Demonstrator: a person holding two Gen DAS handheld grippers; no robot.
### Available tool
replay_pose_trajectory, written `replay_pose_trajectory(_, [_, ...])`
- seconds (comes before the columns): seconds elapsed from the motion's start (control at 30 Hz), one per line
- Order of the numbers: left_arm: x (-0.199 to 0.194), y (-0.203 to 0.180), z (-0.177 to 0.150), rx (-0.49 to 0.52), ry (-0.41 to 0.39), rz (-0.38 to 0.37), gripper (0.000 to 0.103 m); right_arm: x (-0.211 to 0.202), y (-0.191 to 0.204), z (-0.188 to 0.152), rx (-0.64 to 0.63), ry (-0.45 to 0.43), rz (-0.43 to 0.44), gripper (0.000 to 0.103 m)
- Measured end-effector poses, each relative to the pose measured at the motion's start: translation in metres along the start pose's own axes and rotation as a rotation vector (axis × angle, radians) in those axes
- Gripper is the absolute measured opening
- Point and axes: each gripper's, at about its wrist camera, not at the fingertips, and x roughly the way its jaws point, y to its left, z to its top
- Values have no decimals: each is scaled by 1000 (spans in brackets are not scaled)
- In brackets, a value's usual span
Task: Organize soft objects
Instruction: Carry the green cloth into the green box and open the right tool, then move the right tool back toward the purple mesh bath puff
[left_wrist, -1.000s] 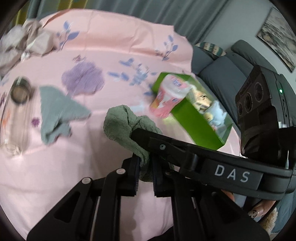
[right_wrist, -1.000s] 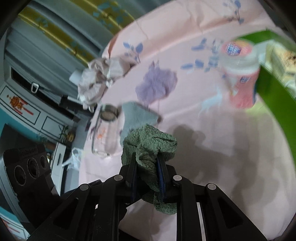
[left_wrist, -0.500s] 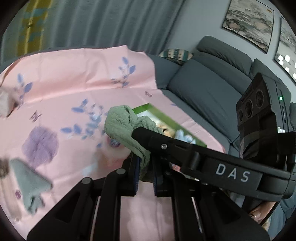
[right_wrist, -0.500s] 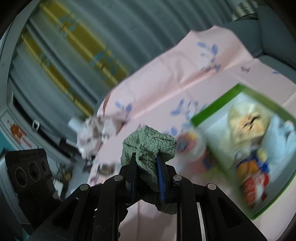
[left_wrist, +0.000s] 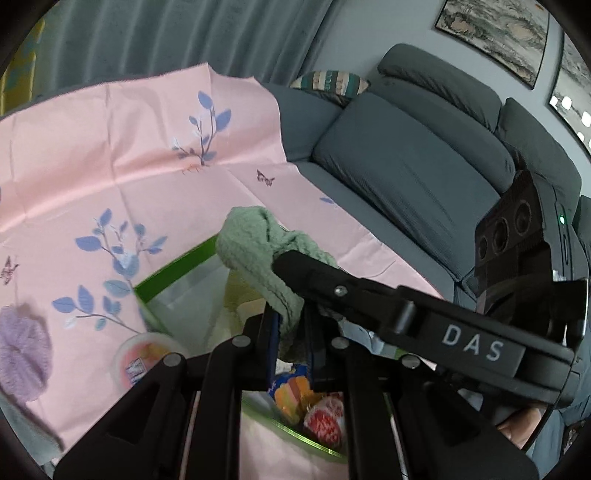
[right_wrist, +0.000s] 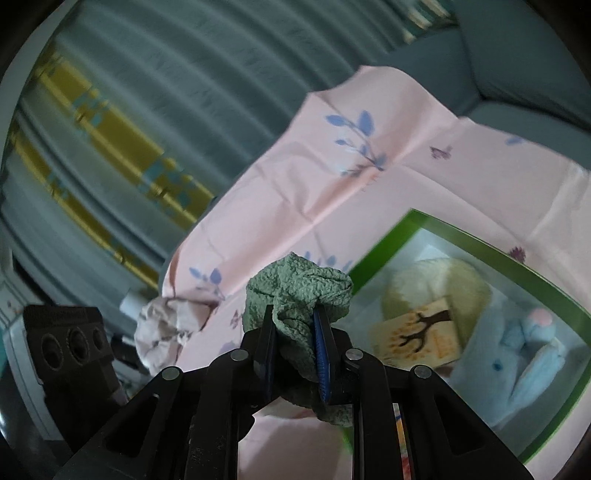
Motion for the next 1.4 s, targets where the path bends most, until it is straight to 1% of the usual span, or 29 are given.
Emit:
replay_pose_trajectory(0.1, [16, -1, 4, 11, 11, 23, 8, 3, -13, 4, 19, -29, -1, 21])
replay_pose_trajectory(0.2, [25, 2, 6, 3, 14, 42, 8, 11, -24, 7, 51, -38, -5, 21])
replay_pose_trajectory(0.3, [30, 5, 7, -1, 13, 70, 15, 14, -31, 9, 78, -62, 6, 21])
replay_pose_trajectory(0.37, [30, 6, 9, 2, 0, 87, 29, 15, -36, 10, 107, -85, -5, 21])
replay_pose_trajectory(0.43, [24, 9, 10, -7, -10, 93, 58, 13, -41, 10, 141, -126, -17, 21])
replay_pose_trajectory(0.5, [19, 11, 12, -19, -5, 105, 63, 11, -44, 11, 158, -155, -19, 21])
replay_pose_trajectory(0.57, [10, 13, 14, -28, -12, 123, 63, 10, -43, 13, 152, -153, -55, 22])
replay_pose_trajectory(0.6, [4, 15, 15, -30, -21, 133, 63, 9, -41, 13, 141, -148, -81, 24])
replay_pose_trajectory(0.63, [-5, 17, 15, -36, -37, 141, 64, 8, -39, 14, 129, -149, -101, 31])
replay_pose_trajectory(0.67, [-12, 20, 14, -43, -50, 148, 66, 6, -38, 14, 122, -154, -108, 47])
replay_pose_trajectory(0.7, [-21, 23, 13, -53, -59, 157, 70, 4, -37, 14, 118, -160, -102, 57])
replay_pose_trajectory(0.73, [-31, 28, 11, -69, -67, 173, 71, 1, -37, 14, 122, -167, -82, 78])
replay_pose_trajectory(0.77, [-39, 32, 8, -80, -73, 183, 71, -2, -36, 13, 126, -176, -58, 83])
replay_pose_trajectory(0.8, [-46, 35, 5, -90, -80, 191, 72, -4, -34, 13, 123, -183, -41, 83])
replay_pose_trajectory(0.83, [-56, 41, 0, -108, -88, 202, 74, -6, -31, 13, 116, -184, -34, 83])
replay_pose_trajectory(0.93, [-80, 58, -15, -154, -89, 255, 79, -13, -20, 11, 83, -163, -50, 83])
replay_pose_trajectory(1.03, [-105, 79, -37, -204, -91, 334, 83, -13, -8, 6, 53, -118, -55, 83])
replay_pose_trajectory(1.1, [-122, 92, -58, -244, -86, 401, 83, -14, 1, 0, 39, -89, -67, 83])
replay_pose_trajectory(1.23, [-150, 115, -99, -312, -79, 474, 83, -13, 25, -18, -31, -40, -96, 83])
replay_pose_trajectory(1.3, [-164, 125, -119, -349, -73, 502, 83, -12, 40, -28, -74, -11, -92, 83])
replay_pose_trajectory(1.4, [-184, 140, -150, -412, -68, 545, 83, -9, 66, -45, -147, 48, -62, 83])
